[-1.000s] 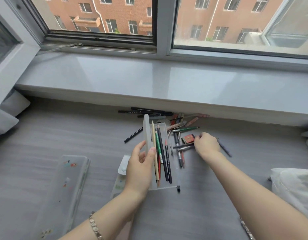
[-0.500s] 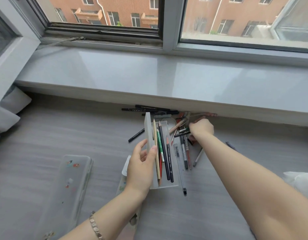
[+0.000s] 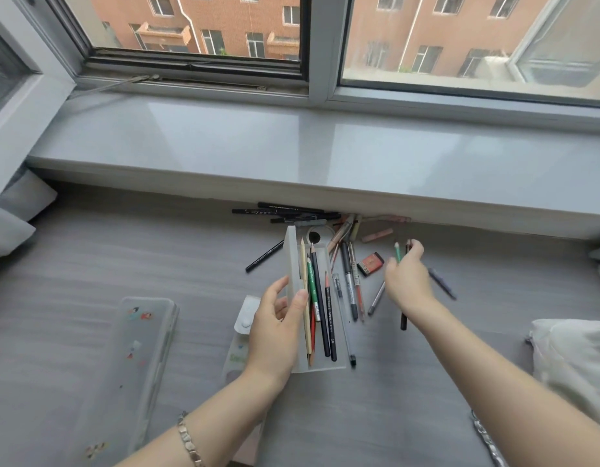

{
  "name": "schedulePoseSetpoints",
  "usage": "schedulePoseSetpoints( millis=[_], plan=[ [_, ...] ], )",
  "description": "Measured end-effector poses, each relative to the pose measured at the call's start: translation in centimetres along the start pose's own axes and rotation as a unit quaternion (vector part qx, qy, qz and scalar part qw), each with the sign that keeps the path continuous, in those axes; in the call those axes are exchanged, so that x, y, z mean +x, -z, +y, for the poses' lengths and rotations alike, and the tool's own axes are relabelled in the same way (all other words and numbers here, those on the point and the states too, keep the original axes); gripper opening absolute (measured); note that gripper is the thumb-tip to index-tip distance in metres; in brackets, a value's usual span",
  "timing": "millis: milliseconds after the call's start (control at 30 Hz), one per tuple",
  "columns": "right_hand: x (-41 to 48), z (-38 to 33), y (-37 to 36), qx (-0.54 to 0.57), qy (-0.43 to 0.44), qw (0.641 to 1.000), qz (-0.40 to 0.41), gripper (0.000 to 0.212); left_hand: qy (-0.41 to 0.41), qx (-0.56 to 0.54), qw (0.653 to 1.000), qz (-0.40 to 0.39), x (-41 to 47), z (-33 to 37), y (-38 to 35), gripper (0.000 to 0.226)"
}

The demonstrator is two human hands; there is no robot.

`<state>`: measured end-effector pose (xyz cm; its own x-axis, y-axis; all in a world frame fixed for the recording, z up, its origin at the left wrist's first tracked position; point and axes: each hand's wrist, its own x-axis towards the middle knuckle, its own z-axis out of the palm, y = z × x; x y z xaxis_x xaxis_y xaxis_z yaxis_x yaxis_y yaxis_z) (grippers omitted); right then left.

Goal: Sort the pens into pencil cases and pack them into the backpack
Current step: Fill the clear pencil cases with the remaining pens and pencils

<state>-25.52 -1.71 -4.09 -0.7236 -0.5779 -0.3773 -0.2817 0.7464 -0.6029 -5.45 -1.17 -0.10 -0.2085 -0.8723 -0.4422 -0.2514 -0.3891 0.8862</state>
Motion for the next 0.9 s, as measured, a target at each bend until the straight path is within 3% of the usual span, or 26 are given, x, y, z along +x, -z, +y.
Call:
schedulePoseSetpoints(
  millis=[67, 267, 334, 400, 567, 767, 901],
  plan=[
    [-0.8, 1.2, -0.6, -0.019, -0.017, 1.000, -0.006, 0.050, -0.001, 0.003, 1.000, -0.008, -0.5, -0.1, -0.2, 0.040],
    [-1.3, 2.8, -1.6, -0.072, -0.026, 0.997, -0.004, 0.016, -0.007, 0.009, 1.000, -0.017, -1.7, -0.3, -0.1, 0.040],
    [-1.4, 2.7, -1.2, -0.073, -0.018, 0.997, -0.025, 0.018, -0.007, 0.010, 1.000, -0.019, -2.0, -0.4, 0.1, 0.040],
    [-1.8, 2.0, -0.5, -0.045, 0.002, 0.998, -0.043, 0.025, -0.007, 0.012, 1.000, -0.018, -2.2, -0.6, 0.1, 0.040],
    [-6.3, -1.9, 0.4, 0.102, 0.080, 0.987, -0.098, 0.015, -0.010, 0.009, 1.000, -0.020, -2.6, -1.1, -0.5, 0.033],
    [-12.1, -2.2, -2.4, 0.155, 0.111, 0.971, -0.142, 0.032, 0.000, -0.020, 1.000, -0.011, -3.3, -1.5, -1.7, 0.031],
    [-12.8, -0.3, -3.4, 0.024, 0.212, 0.972, -0.098, 0.058, -0.011, -0.034, 0.999, 0.014, -3.4, -1.5, -1.3, 0.034]
  ],
)
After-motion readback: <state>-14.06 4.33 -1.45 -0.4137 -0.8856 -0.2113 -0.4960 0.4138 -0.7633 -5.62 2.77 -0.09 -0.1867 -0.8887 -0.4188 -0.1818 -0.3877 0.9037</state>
